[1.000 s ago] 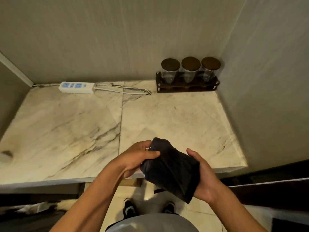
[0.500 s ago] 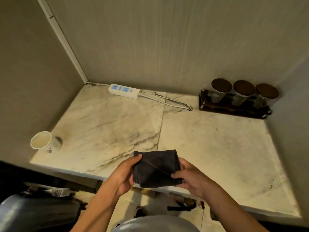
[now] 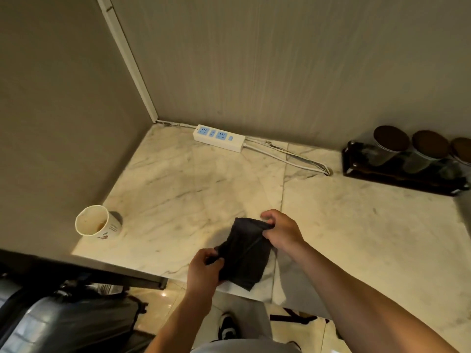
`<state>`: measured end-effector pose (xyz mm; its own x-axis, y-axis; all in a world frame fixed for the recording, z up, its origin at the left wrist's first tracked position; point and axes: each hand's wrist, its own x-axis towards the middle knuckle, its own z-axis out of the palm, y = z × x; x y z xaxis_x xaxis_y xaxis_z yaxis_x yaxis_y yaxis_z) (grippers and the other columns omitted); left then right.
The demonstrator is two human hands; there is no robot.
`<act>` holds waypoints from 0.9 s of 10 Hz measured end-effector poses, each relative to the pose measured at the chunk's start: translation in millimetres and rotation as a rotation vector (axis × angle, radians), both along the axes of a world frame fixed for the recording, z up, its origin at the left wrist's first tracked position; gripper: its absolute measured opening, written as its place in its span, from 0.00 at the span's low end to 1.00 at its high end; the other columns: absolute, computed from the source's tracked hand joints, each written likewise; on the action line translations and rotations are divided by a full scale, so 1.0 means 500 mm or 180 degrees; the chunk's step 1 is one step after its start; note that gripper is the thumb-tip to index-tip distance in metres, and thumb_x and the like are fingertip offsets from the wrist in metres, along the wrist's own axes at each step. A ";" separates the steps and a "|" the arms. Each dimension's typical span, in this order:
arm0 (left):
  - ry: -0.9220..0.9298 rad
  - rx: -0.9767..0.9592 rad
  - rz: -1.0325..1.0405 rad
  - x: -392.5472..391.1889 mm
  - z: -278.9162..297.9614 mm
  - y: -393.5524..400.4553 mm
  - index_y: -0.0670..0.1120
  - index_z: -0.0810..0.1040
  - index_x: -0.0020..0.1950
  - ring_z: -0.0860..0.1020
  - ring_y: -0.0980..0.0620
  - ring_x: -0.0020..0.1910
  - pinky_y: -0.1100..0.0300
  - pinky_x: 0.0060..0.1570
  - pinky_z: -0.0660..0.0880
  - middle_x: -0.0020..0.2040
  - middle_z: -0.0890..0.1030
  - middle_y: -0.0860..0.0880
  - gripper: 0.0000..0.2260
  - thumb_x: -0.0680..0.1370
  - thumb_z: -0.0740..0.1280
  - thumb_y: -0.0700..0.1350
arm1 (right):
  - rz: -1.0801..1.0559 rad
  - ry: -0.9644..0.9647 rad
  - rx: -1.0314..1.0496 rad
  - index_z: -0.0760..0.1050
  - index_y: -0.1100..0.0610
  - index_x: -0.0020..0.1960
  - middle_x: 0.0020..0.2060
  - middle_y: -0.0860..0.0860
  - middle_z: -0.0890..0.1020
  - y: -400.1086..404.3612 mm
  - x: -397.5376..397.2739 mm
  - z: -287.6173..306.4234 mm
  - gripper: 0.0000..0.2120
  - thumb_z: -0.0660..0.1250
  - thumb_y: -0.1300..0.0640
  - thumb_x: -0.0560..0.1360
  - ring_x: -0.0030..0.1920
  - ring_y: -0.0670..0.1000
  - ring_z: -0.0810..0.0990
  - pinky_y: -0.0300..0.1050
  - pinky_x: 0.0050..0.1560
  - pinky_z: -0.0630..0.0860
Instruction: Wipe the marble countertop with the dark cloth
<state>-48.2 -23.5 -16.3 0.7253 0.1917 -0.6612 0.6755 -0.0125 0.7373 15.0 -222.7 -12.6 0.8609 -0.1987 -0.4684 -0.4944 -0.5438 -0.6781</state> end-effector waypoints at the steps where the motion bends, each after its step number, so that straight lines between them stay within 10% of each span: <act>1: -0.0182 0.0648 -0.0567 -0.006 -0.003 0.010 0.51 0.75 0.44 0.81 0.51 0.36 0.61 0.33 0.79 0.42 0.81 0.46 0.09 0.74 0.66 0.36 | 0.0345 -0.0147 -0.0582 0.75 0.51 0.61 0.56 0.48 0.79 0.010 -0.001 -0.016 0.20 0.66 0.66 0.71 0.54 0.49 0.77 0.37 0.53 0.71; 3: -0.0348 0.2107 -0.1778 0.004 -0.003 0.028 0.56 0.64 0.37 0.71 0.60 0.31 0.66 0.24 0.61 0.33 0.73 0.56 0.12 0.74 0.66 0.46 | 0.0483 -0.0270 -0.1043 0.75 0.51 0.62 0.58 0.50 0.76 0.015 0.005 -0.021 0.18 0.68 0.62 0.73 0.58 0.52 0.77 0.42 0.58 0.71; 6: -0.0245 0.2678 -0.2123 0.009 0.004 0.033 0.52 0.65 0.53 0.78 0.48 0.44 0.56 0.38 0.71 0.47 0.75 0.51 0.15 0.74 0.67 0.54 | -0.0143 -0.0436 -0.0642 0.75 0.53 0.62 0.57 0.51 0.78 -0.041 -0.052 0.010 0.13 0.61 0.55 0.79 0.56 0.50 0.76 0.43 0.57 0.73; 9: -0.1430 0.3273 -0.2389 0.041 0.093 -0.073 0.49 0.69 0.64 0.73 0.45 0.60 0.52 0.52 0.73 0.64 0.72 0.47 0.19 0.77 0.60 0.55 | -0.0310 -0.1127 -0.0762 0.73 0.51 0.65 0.63 0.51 0.76 -0.147 -0.115 0.106 0.15 0.61 0.51 0.79 0.60 0.50 0.75 0.42 0.59 0.71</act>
